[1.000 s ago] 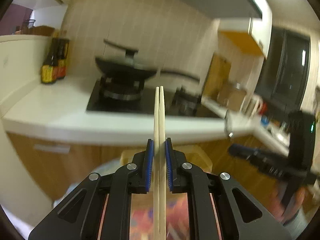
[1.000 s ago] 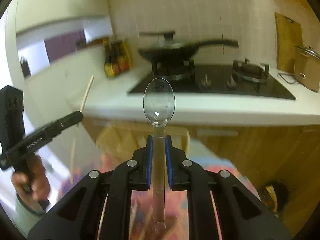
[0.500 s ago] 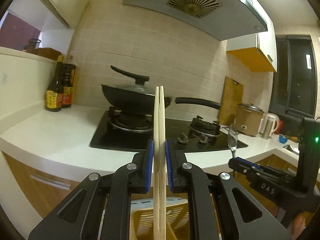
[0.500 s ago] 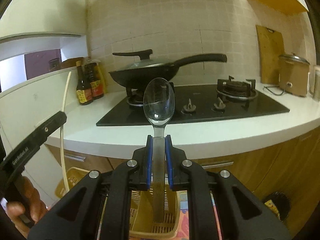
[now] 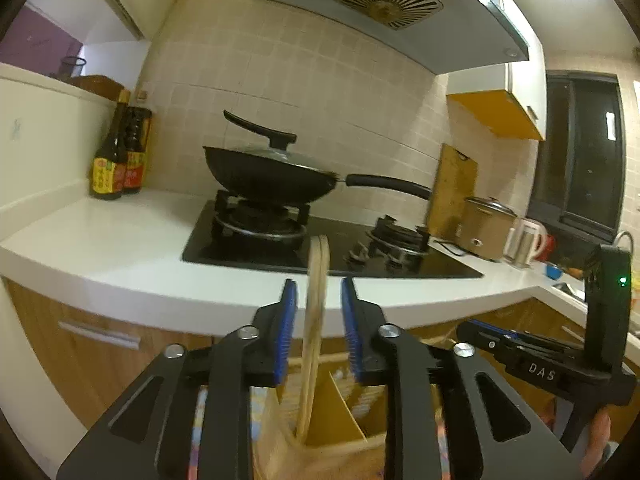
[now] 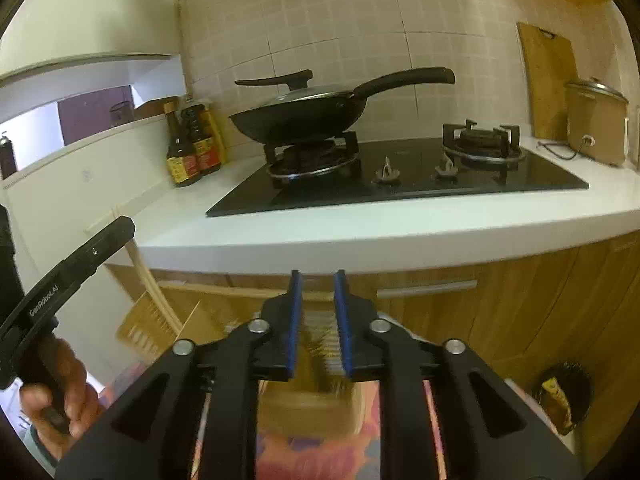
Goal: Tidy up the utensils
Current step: 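Lift chopsticks and spoon into the beige caddy with both tools, then grasp a chopstick with left tool while right tool grasps another chopstick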
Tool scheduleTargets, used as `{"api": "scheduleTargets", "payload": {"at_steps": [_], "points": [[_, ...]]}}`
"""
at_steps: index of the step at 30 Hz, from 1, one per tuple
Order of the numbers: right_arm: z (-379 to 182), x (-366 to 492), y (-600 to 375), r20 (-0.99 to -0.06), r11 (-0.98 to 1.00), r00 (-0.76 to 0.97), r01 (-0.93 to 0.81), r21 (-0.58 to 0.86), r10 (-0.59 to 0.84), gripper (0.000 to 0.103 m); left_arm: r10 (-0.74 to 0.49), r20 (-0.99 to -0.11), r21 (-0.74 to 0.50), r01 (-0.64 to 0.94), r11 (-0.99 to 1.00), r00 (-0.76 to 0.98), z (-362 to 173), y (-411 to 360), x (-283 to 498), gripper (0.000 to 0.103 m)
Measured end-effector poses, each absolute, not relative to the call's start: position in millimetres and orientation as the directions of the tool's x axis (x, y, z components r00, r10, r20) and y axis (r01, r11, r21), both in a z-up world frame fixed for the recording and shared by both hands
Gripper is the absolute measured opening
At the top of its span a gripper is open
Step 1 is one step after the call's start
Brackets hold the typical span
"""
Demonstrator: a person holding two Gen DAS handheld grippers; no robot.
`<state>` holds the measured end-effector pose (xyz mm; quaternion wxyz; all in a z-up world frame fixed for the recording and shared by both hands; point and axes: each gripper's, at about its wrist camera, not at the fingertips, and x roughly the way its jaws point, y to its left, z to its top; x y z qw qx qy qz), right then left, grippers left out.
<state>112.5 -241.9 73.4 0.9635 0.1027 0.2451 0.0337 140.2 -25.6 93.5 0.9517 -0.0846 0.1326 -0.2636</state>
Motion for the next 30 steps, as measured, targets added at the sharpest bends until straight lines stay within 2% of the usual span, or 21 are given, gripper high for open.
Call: {"api": "scheduleTargets", "payload": {"at_steps": [2, 4, 6, 7, 13, 17, 20, 23, 27, 30], "points": [[74.3, 95.1, -243.1, -0.475, 0.975, 0.871, -0.02, 0.222, 0.126, 0.017, -0.531, -0.217, -0.228, 0.487, 0.843, 0.819, 95.7, -18.9, 126.5, 0.047], [74.0, 77.3, -242.6, -0.498, 0.972, 0.854, -0.038, 0.231, 0.152, 0.024, -0.533, -0.245, -0.223, 0.487, 0.844, 0.81, 97.6, -10.6, 109.3, 0.049], [73.3, 62.2, -241.0, -0.521, 0.972, 0.838, -0.044, 0.232, 0.162, 0.047, -0.536, -0.28, -0.229, 0.487, 0.843, 0.797, 96.6, -3.7, 95.9, 0.05], [72.8, 49.5, -239.5, -0.528, 0.972, 0.833, -0.048, 0.232, 0.167, 0.049, -0.534, -0.305, -0.235, 0.482, 0.844, 0.788, 94.9, -0.2, 90.7, 0.052], [63.4, 2.2, -228.9, -0.611, 0.976, 0.776, -0.03, 0.214, 0.158, 0.049, -0.512, -0.469, -0.259, 0.442, 0.859, 0.719, 69.7, 17.9, 54.7, 0.052], [35.1, -19.5, -221.6, -0.729, 0.979, 0.669, 0.008, 0.204, 0.147, 0.049, -0.489, -0.582, -0.263, 0.418, 0.87, 0.65, 39.4, 20.9, 39.2, 0.051], [9.1, -29.7, -219.9, -0.783, 0.975, 0.602, 0.03, 0.218, 0.157, 0.048, -0.472, -0.671, -0.258, 0.417, 0.871, 0.572, 8.6, 18.6, 31.7, 0.05], [-13.5, -37.2, -219.1, -0.811, 0.966, 0.552, 0.038, 0.254, 0.191, 0.038, -0.454, -0.741, -0.249, 0.426, 0.87, 0.494, -20.6, 12.5, 27.5, 0.044], [-37.2, -41.4, -215.4, -0.845, 0.965, 0.498, 0.055, 0.256, 0.196, 0.032, -0.408, -0.812, -0.201, 0.457, 0.866, 0.417, -49.6, -2.8, 24.6, 0.04], [-48.7, -43.6, -213.0, -0.86, 0.962, 0.465, 0.06, 0.267, 0.209, 0.027, -0.371, -0.834, -0.154, 0.474, 0.867, 0.408, -55.9, -10.6, 22.0, 0.031]]}}
